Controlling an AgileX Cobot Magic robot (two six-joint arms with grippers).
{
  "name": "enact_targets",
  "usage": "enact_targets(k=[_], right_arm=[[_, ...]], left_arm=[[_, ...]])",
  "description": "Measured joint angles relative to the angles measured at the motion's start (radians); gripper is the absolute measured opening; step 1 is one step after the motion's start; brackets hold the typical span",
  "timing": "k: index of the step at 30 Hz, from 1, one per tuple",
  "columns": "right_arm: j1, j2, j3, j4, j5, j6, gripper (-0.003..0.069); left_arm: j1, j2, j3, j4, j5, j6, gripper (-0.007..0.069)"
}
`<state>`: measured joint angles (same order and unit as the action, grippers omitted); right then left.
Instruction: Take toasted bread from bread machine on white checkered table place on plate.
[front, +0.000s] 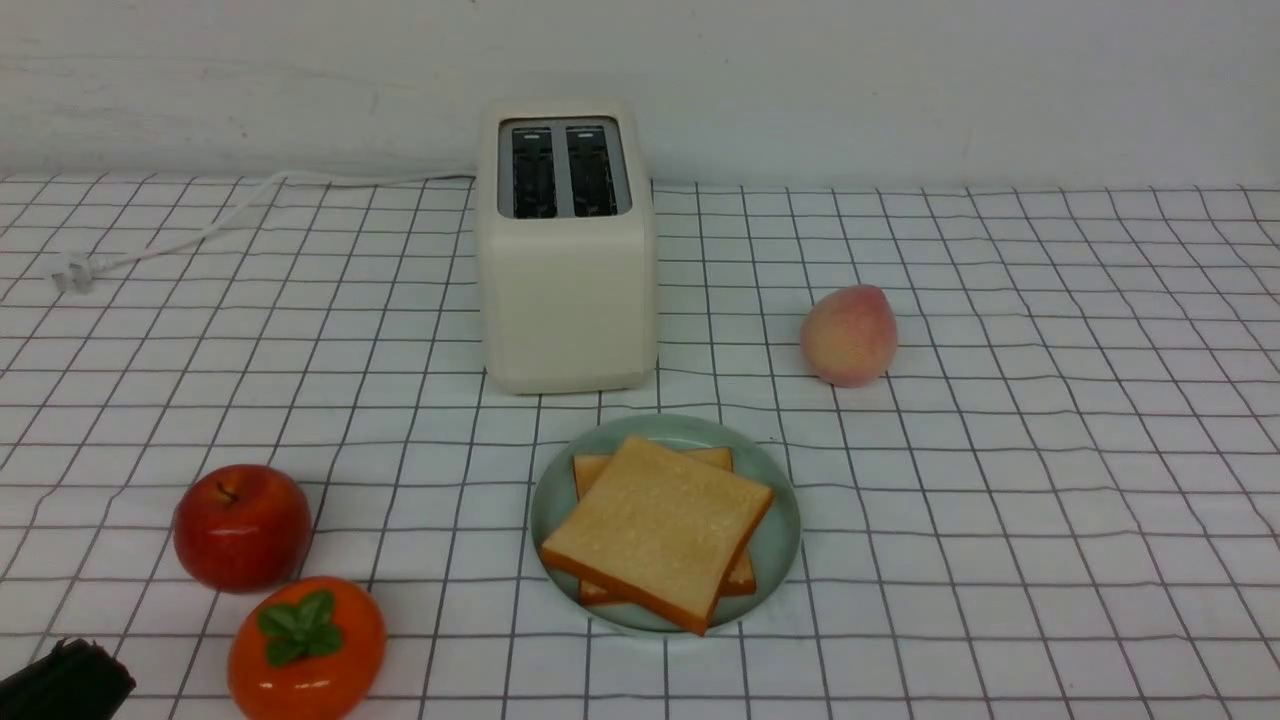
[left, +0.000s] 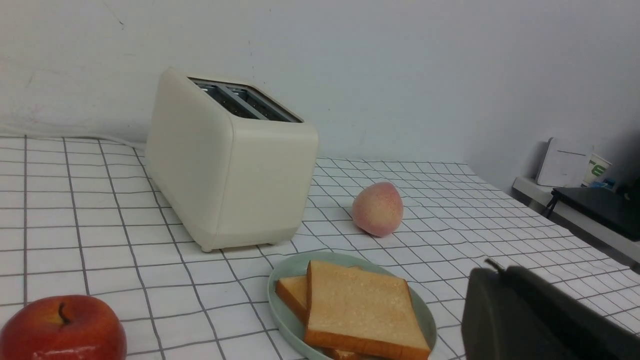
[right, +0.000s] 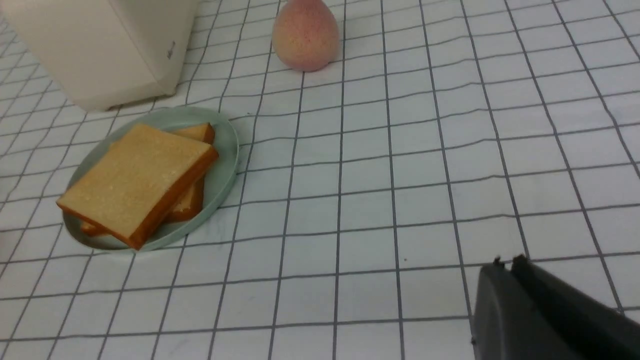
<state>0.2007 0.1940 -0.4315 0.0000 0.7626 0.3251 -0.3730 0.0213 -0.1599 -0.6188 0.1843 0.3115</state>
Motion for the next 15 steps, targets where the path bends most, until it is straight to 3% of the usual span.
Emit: enact_targets(k=[5, 10, 15], right_arm=[[-0.038, -0.026, 0.092, -0.026, -0.081, -0.017, -0.0015], [-0.146, -0.159, 0.360, -0.035, -0.363, -0.146, -0.0020], [-0.150, -0.204, 0.450, -0.034, -0.386, -0.159, -0.0020]], left_arm=[[0.000, 0.000, 0.000, 0.000, 0.001, -0.001, -0.0013], [0.000, 0.000, 0.000, 0.000, 0.001, -0.001, -0.0012], [0.000, -0.001, 0.000, 0.000, 0.002, -0.001, -0.0008]])
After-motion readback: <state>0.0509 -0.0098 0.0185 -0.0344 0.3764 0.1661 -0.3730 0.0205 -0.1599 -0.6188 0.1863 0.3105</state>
